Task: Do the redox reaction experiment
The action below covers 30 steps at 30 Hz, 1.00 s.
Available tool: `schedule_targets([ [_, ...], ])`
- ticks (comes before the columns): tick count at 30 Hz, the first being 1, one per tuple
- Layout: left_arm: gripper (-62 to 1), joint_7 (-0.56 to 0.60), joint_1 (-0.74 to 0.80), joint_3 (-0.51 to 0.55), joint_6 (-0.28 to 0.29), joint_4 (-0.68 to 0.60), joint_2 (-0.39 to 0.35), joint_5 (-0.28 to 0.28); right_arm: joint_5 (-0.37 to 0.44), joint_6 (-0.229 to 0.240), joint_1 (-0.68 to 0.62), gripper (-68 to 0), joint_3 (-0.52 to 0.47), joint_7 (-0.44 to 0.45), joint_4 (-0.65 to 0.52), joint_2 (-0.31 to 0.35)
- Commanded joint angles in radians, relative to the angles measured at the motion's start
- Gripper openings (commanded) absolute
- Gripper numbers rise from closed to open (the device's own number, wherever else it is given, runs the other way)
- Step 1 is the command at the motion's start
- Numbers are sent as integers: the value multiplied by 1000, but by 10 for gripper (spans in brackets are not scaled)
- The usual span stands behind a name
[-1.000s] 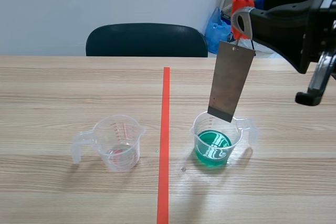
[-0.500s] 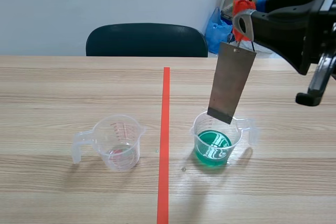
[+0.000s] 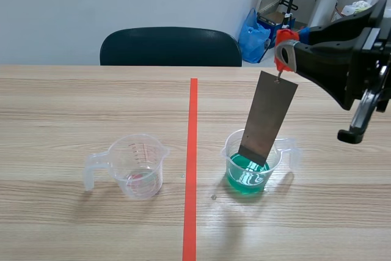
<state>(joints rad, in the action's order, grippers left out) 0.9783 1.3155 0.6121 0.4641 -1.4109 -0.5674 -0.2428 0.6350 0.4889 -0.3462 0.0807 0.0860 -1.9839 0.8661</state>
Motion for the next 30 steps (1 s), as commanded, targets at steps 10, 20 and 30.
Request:
schedule_targets([
  [10,-24,20,1,9,2,-5,10,-6,-39,17,101,-669,101,35,102,-53],
  [20,-24,20,1,9,2,-5,10,-6,-117,29,193,-669,218,58,245,-135],
  [30,-24,20,1,9,2,-5,10,-6,-190,51,246,-669,274,90,375,-194],
])
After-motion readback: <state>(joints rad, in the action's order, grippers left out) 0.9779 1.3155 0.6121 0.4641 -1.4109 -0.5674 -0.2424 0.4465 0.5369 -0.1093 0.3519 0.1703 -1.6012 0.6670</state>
